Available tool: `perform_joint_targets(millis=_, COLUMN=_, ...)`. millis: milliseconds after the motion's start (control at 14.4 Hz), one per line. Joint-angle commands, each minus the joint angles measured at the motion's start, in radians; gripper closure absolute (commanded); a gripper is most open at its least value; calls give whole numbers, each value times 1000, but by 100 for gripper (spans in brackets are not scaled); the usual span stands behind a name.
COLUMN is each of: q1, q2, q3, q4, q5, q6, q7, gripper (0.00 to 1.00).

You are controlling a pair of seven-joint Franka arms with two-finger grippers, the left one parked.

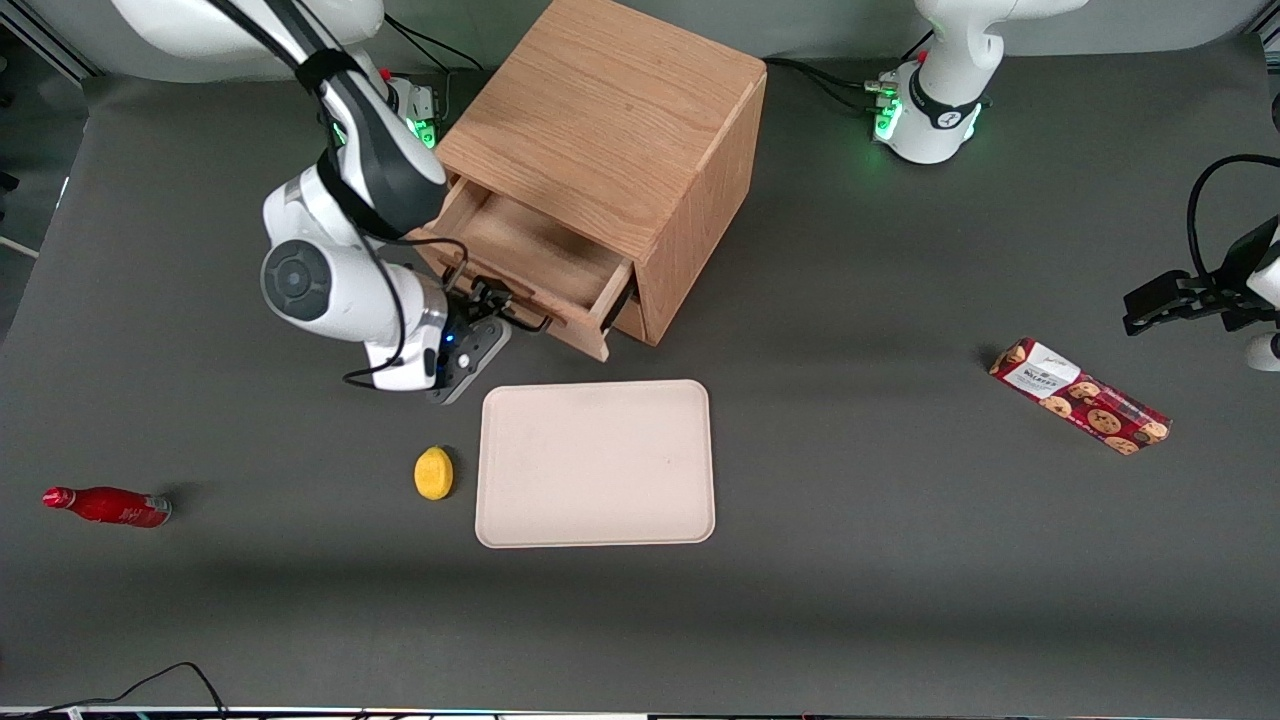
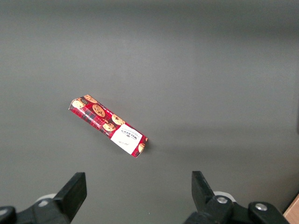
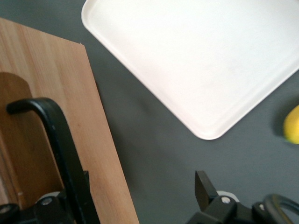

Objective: Open upper drawer
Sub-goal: 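Pull the handle outward from the cabinet with the right gripper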

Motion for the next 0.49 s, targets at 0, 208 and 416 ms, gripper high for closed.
perform_joint_targets(millis=0, q1=4, q2=40, q3=-39, q4=68, q5=-14, q6=-16, q7=-62, gripper=0)
perform_joint_targets(millis=208, q1=6, q2=86, q3=-96, q4=157, q5=-14, q6=-65, q7=-141, gripper=0)
perform_joint_targets(millis=416, q1=7, q2=167, q3=-139, q4=307, q5=-33, q6=-135, q7=-167, gripper=0)
